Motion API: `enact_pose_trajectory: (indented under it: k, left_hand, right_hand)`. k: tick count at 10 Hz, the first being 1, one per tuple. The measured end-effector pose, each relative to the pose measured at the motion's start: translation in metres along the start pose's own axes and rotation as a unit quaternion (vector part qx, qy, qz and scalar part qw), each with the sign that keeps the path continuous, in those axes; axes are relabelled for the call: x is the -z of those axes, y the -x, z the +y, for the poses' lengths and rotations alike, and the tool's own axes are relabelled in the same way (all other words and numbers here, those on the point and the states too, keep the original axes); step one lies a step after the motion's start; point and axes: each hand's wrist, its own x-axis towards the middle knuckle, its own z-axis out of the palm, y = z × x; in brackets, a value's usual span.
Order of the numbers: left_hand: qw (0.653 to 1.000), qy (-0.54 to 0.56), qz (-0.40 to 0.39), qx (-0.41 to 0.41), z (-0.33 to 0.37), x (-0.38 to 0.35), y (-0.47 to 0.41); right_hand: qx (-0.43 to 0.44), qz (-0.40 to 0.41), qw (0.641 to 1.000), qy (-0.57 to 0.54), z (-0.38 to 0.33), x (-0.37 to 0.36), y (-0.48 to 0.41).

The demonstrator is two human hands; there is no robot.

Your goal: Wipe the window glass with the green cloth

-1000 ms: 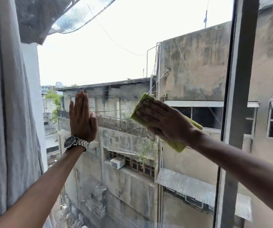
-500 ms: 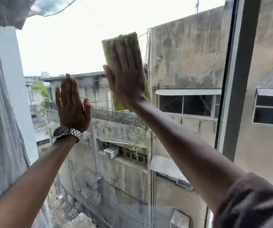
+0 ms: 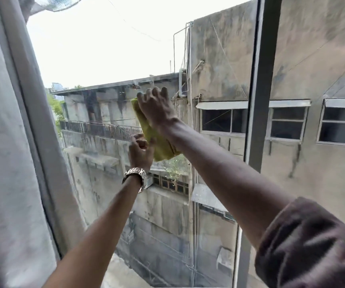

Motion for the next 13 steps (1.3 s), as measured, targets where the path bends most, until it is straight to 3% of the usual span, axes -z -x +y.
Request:
enact_pose_trajectory:
  k: [1,2,3,4,5,6,7,8,10,11,12,13]
  left_hand:
    - [0.99,-0.005,-0.122,0.064,-0.034,-0.004,0.033]
    - [0.945,0.079,-0.285,0.14,-0.079,0.013,0.098]
    - [0.859,0.163,-0.37,0.314,-0.145,0.037,0.182]
    - [0.771,0.151,-0.411,0.462,-0.224,0.067,0.28]
    - [0.696,0.114,-0.425,0.567,-0.296,0.093,0.387]
    - [0.653,0.034,-0.388,0.65,-0.358,0.111,0.494]
    - [0.637,-0.033,-0.289,0.714,-0.411,0.123,0.6]
    - [0.638,-0.074,-0.191,0.743,-0.456,0.121,0.693]
    - [0.604,-0.152,-0.198,0.757,-0.522,0.119,0.819]
    - [0.602,-0.224,-0.234,0.73,-0.527,0.118,0.839]
    - [0.623,-0.221,-0.251,0.707,-0.511,0.112,0.833]
    - [0.684,-0.212,-0.236,0.657,-0.483,0.1,0.799]
  right_hand:
    - [0.002,-0.052,0.997,-0.053,-0.001,-0.026,0.054]
    - [0.003,-0.133,0.988,-0.078,0.0,-0.061,0.128]
    - [-0.069,-0.305,0.901,-0.299,0.002,-0.11,0.23]
    - [-0.201,-0.457,0.689,-0.526,-0.008,-0.175,0.362]
    - [-0.321,-0.509,0.605,-0.521,-0.041,-0.238,0.511]
    - [-0.426,-0.537,0.52,-0.509,-0.088,-0.285,0.653]
    - [-0.494,-0.567,0.457,-0.475,-0.131,-0.309,0.771]
    - [-0.538,-0.59,0.422,-0.429,-0.167,-0.325,0.874]
    - [-0.553,-0.622,0.423,-0.359,-0.224,-0.342,1.017]
    - [-0.517,-0.641,0.452,-0.344,-0.232,-0.339,1.042]
    - [-0.461,-0.659,0.499,-0.322,-0.227,-0.326,1.032]
    - [-0.396,-0.635,0.592,-0.299,-0.211,-0.321,0.993]
